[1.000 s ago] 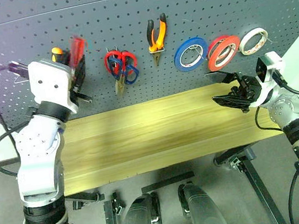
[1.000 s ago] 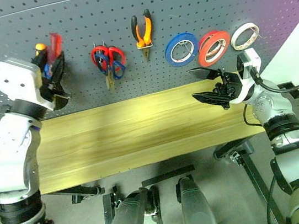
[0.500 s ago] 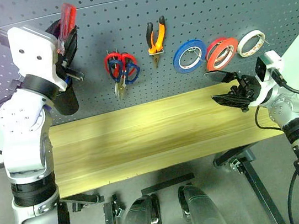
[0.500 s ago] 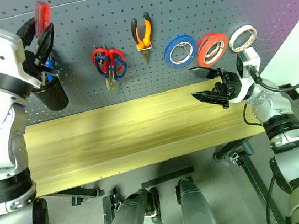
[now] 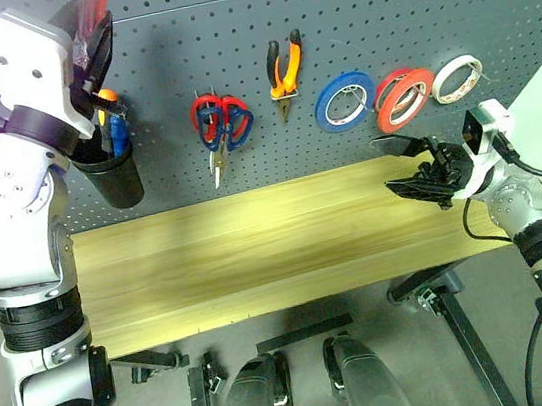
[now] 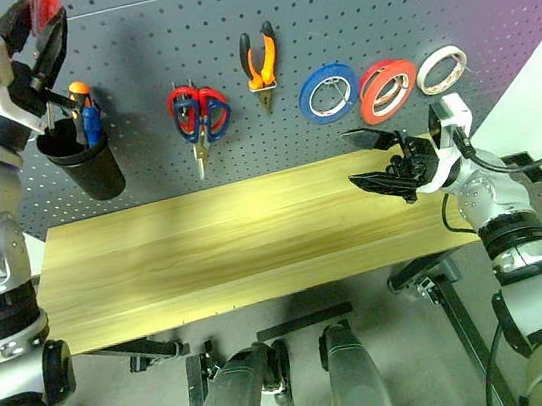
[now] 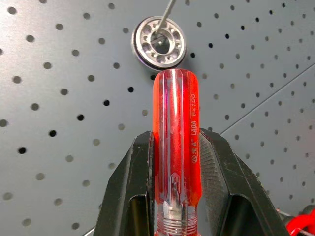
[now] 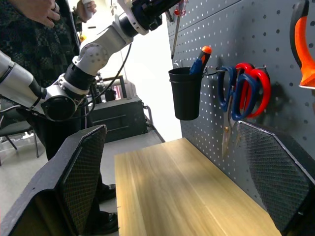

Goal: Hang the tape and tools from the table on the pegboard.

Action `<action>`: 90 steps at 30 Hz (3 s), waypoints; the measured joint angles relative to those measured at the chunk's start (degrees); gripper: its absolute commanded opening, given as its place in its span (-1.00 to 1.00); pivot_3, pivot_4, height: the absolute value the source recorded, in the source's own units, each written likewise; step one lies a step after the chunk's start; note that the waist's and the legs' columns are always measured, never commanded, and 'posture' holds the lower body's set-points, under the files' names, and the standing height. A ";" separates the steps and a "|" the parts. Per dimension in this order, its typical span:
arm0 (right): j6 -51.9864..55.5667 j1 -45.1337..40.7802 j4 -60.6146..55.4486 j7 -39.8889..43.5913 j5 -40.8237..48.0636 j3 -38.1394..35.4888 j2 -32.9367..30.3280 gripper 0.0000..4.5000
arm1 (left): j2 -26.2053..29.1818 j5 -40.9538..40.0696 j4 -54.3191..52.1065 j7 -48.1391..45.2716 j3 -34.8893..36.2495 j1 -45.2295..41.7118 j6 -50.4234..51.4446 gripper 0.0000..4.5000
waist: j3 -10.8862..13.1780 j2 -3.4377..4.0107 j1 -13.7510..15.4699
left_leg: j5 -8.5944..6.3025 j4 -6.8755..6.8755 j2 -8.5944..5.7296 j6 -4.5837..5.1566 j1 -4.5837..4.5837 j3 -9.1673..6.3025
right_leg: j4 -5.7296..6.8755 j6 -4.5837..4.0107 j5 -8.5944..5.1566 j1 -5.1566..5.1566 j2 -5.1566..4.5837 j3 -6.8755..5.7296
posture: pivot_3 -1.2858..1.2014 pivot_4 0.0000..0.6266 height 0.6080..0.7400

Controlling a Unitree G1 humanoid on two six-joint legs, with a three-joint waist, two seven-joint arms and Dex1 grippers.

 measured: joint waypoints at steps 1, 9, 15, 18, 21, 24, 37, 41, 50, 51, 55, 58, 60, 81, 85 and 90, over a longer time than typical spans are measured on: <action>0.00 0.11 -0.24 0.00 0.01 0.00 0.00 1.00 | 0.19 0.00 0.73 -0.17 0.01 0.00 -0.60 -0.61 | 0.00 0.00 -0.04 | 0.00 0.00 0.00 0.00 0.00 0.00 | 0.00 0.00 0.00 0.00 0.00 0.00 | -0.09 -0.56 0.83; 0.70 0.66 -2.13 0.00 0.83 0.00 -0.98 1.00 | 0.23 0.25 6.63 -0.72 0.20 1.63 -7.10 -0.61 | 0.00 0.00 0.02 | 0.00 0.00 0.00 0.00 0.01 0.00 | 0.00 -0.01 0.00 0.01 0.00 0.00 | -0.10 -0.54 0.83; 1.23 1.89 -3.32 0.00 1.23 0.00 -1.73 1.00 | 0.18 0.91 10.67 -0.26 0.41 4.06 -11.72 -0.61 | 0.00 0.00 -0.04 | 0.00 0.00 0.00 0.01 0.01 0.00 | 0.00 -0.01 0.00 0.00 -0.01 0.01 | -0.10 -0.53 0.83; 1.23 2.18 -3.69 0.00 1.45 0.00 -2.11 1.00 | -0.36 1.12 12.12 -0.14 0.39 5.48 -13.82 -0.61 | 0.00 0.00 -0.06 | 0.00 0.01 0.00 0.01 0.01 0.00 | 0.01 -0.01 0.01 0.01 -0.01 0.01 | -0.11 -0.52 0.83; 1.23 2.19 -4.21 0.00 1.61 0.00 -2.13 1.00 | -0.90 0.68 12.61 -0.14 0.39 5.87 -14.72 -0.61 | 0.00 0.00 -0.03 | -0.01 0.01 0.00 0.02 0.01 0.00 | 0.00 -0.02 0.01 0.01 -0.02 0.01 | -0.11 -0.51 0.83; 1.24 2.19 -4.22 0.00 1.62 0.00 -2.15 1.00 | -0.90 0.13 12.72 -0.31 0.55 6.92 -15.35 -0.61 | 0.00 0.01 -0.08 | -0.01 0.01 0.00 0.03 0.01 0.00 | 0.00 -0.02 0.01 0.01 -0.02 0.01 | -0.10 -0.50 0.83; 1.27 2.16 -4.00 0.00 1.63 0.00 -2.36 1.00 | -2.11 -3.73 12.49 2.13 6.53 14.78 -15.93 -0.61 | -0.02 0.02 -0.81 | -0.11 0.00 0.01 0.19 0.03 0.01 | 0.01 -0.02 0.01 0.01 -0.02 0.01 | -0.10 -0.49 0.83; 1.27 2.14 -3.90 0.00 1.62 0.00 -2.35 1.00 | -3.17 -4.65 12.41 2.89 6.84 16.35 -15.49 -0.61 | -0.02 0.02 -1.02 | -0.13 0.01 0.00 0.23 0.03 0.01 | 0.02 -0.02 0.01 0.02 -0.02 0.01 | -0.10 -0.50 0.83; 1.26 1.99 -3.78 0.00 1.60 0.00 -2.35 1.00 | -3.58 -7.54 12.62 3.50 8.81 16.38 -13.58 0.68 | -0.02 0.02 -1.30 | -0.14 0.02 0.00 0.24 0.04 0.01 | 0.02 -0.03 0.02 0.03 -0.03 0.01 | -0.10 -0.50 0.83; 1.26 1.97 -3.77 0.00 1.60 0.00 -2.35 1.00 | -3.58 -7.43 12.62 3.78 8.81 16.38 -13.58 0.83 | -0.02 0.02 -1.30 | -0.14 0.02 0.00 0.24 0.04 0.01 | 0.02 -0.03 0.02 0.03 -0.03 0.01 | -0.10 -0.50 0.83; 1.24 1.78 -3.33 0.00 1.58 0.00 -2.35 1.00 | -3.58 -7.02 12.49 4.19 8.81 16.37 -13.61 0.98 | -0.02 0.02 -1.30 | -0.13 0.02 0.00 0.23 0.05 0.01 | 0.02 -0.03 0.02 0.03 -0.03 0.01 | -0.09 -0.50 0.83; 1.20 1.71 -2.88 0.00 1.58 0.00 -2.35 1.00 | -3.58 -7.75 11.89 3.95 8.81 16.22 -13.61 0.98 | -0.02 0.02 -1.29 | -0.14 0.02 0.00 0.23 0.04 0.00 | 0.02 -0.03 0.02 0.03 -0.03 0.01 | -0.09 -0.50 0.83; 1.19 1.69 -2.86 0.00 1.58 0.00 -2.34 1.00 | -3.58 -7.96 10.75 4.04 8.81 15.76 -13.62 0.98 | -0.02 0.02 -1.28 | -0.13 0.02 0.00 0.22 0.05 0.01 | 0.02 -0.03 0.02 0.03 -0.03 0.01 | -0.09 -0.50 0.83; 0.84 0.02 -1.96 0.00 1.45 0.04 -0.29 1.00 | -4.49 -26.67 -2.38 -11.09 -1.27 12.12 3.22 0.98 | -1.61 0.18 -1.43 | -0.01 0.04 0.00 0.02 0.10 0.02 | 0.04 -0.03 0.02 0.08 -0.01 0.01 | -0.10 -0.69 0.83; 0.83 -0.16 -0.67 0.02 0.91 -0.06 1.36 1.00 | -4.81 -28.48 -2.59 -14.97 -4.36 15.34 7.15 0.98 | -2.53 0.47 -1.57 | -0.02 0.03 0.00 0.03 0.20 0.02 | 0.04 -0.03 0.02 0.19 -0.01 0.02 | -0.10 -0.77 0.83; 0.11 -1.00 2.52 0.11 -1.17 -0.64 4.71 1.00 | -4.85 -28.82 -2.25 -19.71 -7.34 19.12 9.12 0.98 | -3.27 0.57 -1.66 | -0.22 -0.05 0.00 0.33 0.93 0.01 | 0.00 -0.06 0.01 0.93 0.01 0.02 | -0.11 -0.80 0.83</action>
